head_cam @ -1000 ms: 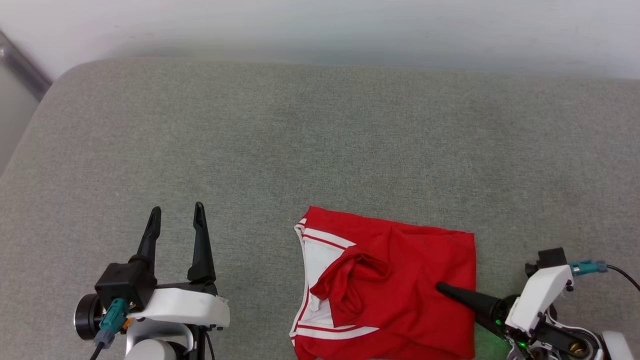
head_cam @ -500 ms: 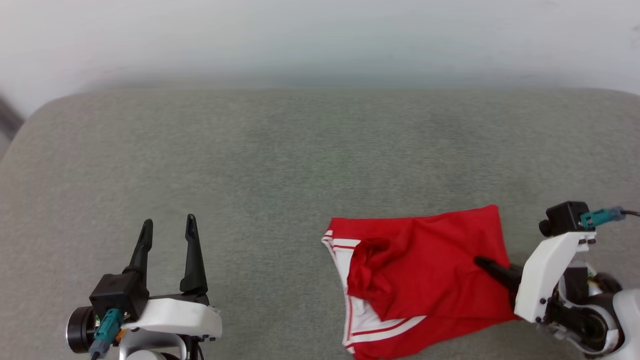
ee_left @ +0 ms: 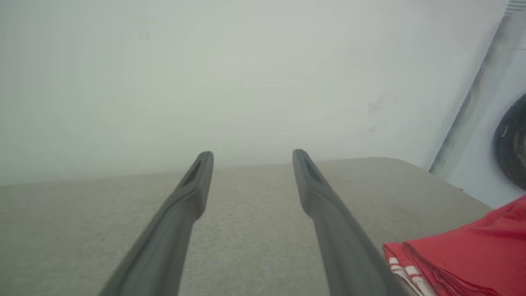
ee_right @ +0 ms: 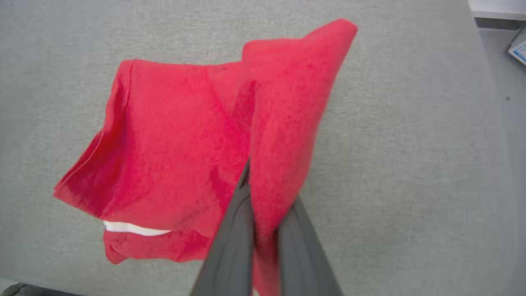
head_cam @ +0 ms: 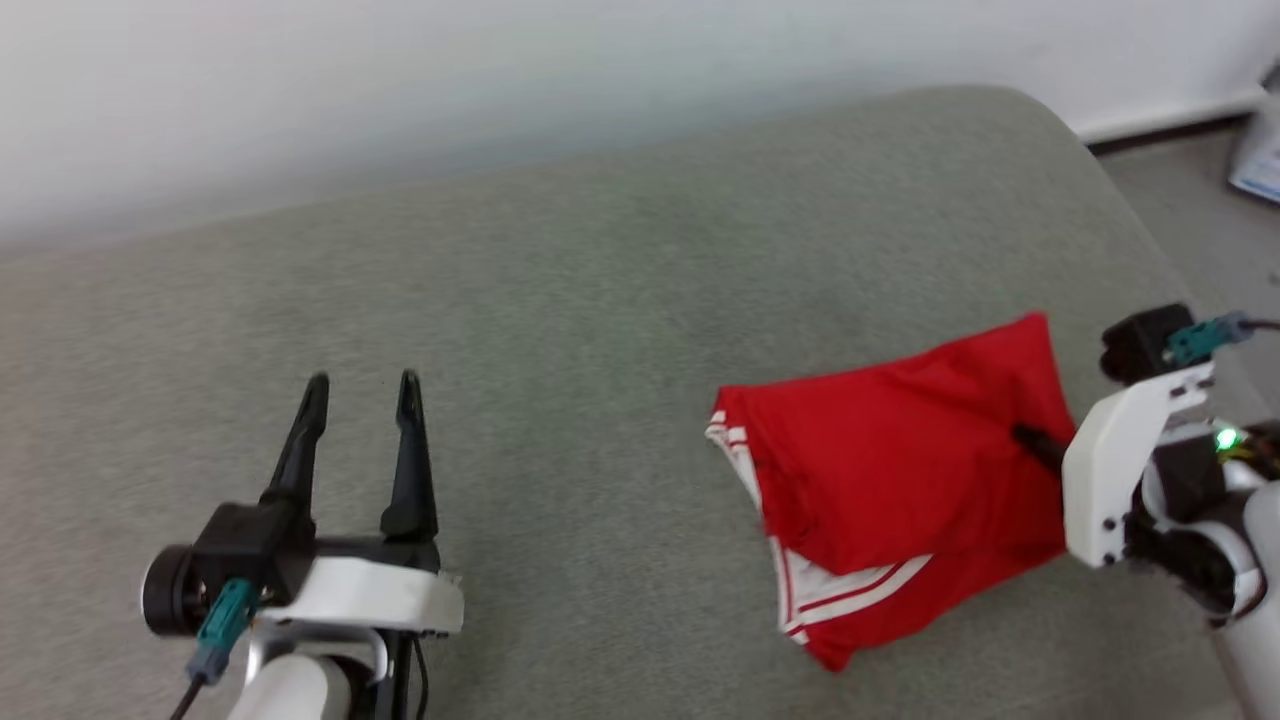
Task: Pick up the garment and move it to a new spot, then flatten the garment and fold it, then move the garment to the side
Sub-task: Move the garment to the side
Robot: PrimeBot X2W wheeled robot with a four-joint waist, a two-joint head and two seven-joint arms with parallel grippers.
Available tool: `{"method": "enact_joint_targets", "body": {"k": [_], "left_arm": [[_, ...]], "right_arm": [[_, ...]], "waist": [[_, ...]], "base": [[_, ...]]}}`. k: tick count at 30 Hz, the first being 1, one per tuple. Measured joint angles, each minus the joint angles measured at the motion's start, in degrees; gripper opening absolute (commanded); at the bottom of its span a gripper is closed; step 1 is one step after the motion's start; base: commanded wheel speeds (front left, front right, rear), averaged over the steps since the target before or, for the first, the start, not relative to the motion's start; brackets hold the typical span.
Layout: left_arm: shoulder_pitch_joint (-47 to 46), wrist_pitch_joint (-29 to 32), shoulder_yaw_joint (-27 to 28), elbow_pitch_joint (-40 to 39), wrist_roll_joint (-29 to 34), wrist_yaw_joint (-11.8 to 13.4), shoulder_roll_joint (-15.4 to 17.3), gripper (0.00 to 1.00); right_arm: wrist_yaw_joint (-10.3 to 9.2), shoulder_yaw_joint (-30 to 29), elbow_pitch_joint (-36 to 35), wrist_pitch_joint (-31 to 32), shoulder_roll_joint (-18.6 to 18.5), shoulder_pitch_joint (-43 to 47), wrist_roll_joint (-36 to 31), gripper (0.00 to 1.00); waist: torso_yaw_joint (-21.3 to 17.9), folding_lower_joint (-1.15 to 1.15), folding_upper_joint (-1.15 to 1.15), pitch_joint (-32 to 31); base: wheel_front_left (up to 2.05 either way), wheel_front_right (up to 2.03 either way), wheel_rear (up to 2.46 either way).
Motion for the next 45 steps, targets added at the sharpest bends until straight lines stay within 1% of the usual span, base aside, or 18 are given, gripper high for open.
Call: {"method": "enact_joint_targets", "body": {"k": [1,2,3,5,12,19,20,21,22,25,29,32,33,36,39,45], "left_arm": [[-3.08,0.64,-0.67,-1.07,1.24,-0.18,0.57,1.0],[-4.02,1.07,-0.79,-1.49,1.62,-0.15,0.81,1.0],[-8.28,2.85,-1.7,-3.57,3.76,-0.64,2.18,1.0],[-10.51,4.15,-2.1,-4.59,4.66,-0.94,2.79,1.0],[-17.12,7.76,-3.15,-7.17,7.45,-1.93,5.08,1.0],[-21.48,10.5,-4.95,-8.59,8.99,-2.69,5.5,1.0],[-21.8,10.88,-5.06,-8.62,9.14,-2.7,5.6,1.0],[-21.94,11.1,-5.19,-8.67,9.23,-2.8,5.66,1.0],[-22.06,11.15,-5.21,-8.66,9.26,-2.9,5.7,1.0],[-22.32,11.36,-5.17,-8.71,9.29,-2.87,5.89,1.0],[-21.93,11.02,-5.02,-8.37,8.84,-2.46,5.83,1.0],[-20.54,9.99,-4.97,-7.47,8.15,-2.02,5.37,1.0],[-18.69,8.44,-4.86,-5.88,7.0,-1.86,4.57,1.0],[-16.06,6.93,-4.69,-4.01,5.54,-1.4,3.69,1.0],[-12.81,5.15,-4.08,-2.37,3.85,-0.55,2.52,1.0],[-6.42,3.2,-2.48,-0.04,0.82,0.67,1.53,1.0]], "right_arm": [[-0.01,0.47,2.86,-3.34,-1.59,-3.61,-1.07,0.0],[-0.01,0.55,3.89,-4.79,-2.15,-4.92,-1.3,0.0],[0.01,-0.18,8.48,-11.17,-3.21,-10.42,-2.12,0.0],[0.01,-0.82,11.21,-14.39,-3.94,-12.73,-3.22,0.0],[0.01,-6.27,23.36,-25.44,-4.6,-21.69,-5.23,0.0],[0.01,-13.8,36.79,-35.0,-4.2,-27.76,-9.99,0.0],[0.01,-14.28,38.42,-36.37,-3.77,-28.41,-10.72,0.15],[0.01,-14.63,39.87,-37.8,-3.2,-28.92,-11.54,0.59],[0.02,-15.16,41.44,-39.22,-2.68,-29.38,-12.3,1.0],[0.02,-16.59,45.41,-43.22,-1.75,-30.66,-14.01,1.0],[0.02,-18.86,49.86,-47.67,-2.15,-31.72,-17.02,1.0],[0.02,-20.0,52.04,-49.62,-2.74,-31.9,-18.83,1.0],[0.01,-20.23,53.32,-50.3,-3.28,-31.74,-19.79,1.0],[0.02,-19.41,53.31,-51.16,-3.35,-30.16,-20.58,1.0],[0.02,-18.17,52.54,-51.86,-2.31,-27.16,-20.58,1.0],[0.02,-14.5,47.03,-53.35,2.19,-19.34,-19.2,1.0]], "waist": [[-2.69,0.0,0.0,2.55],[-3.38,0.0,0.0,3.66],[-5.73,0.0,0.0,8.77],[-6.64,0.01,0.0,11.53],[-8.44,0.01,0.0,21.04],[-7.64,0.01,0.0,27.67],[-7.33,0.01,0.0,28.24],[-6.97,0.01,0.0,28.68],[-6.6,0.01,0.0,29.0],[-5.87,0.01,0.0,29.34],[-5.66,0.01,0.0,28.07],[-5.51,0.01,0.0,26.29],[-5.2,0.01,0.0,23.75],[-4.65,0.0,0.0,20.58],[-3.91,0.0,0.0,17.01],[-1.85,0.0,0.0,10.12]], "base": [[0.0,0.0,0.0],[0.0,0.0,0.0],[0.0,0.0,0.0],[0.0,0.0,0.0],[0.0,0.0,0.0],[0.0,0.0,0.0],[0.0,0.0,0.0],[0.0,0.0,0.0],[0.0,0.0,0.0],[0.0,0.0,0.0],[0.0,0.0,0.0],[0.0,0.0,0.0],[0.0,0.0,0.0],[0.0,0.0,0.0],[0.0,0.0,0.0],[0.0,0.0,0.0]]}}
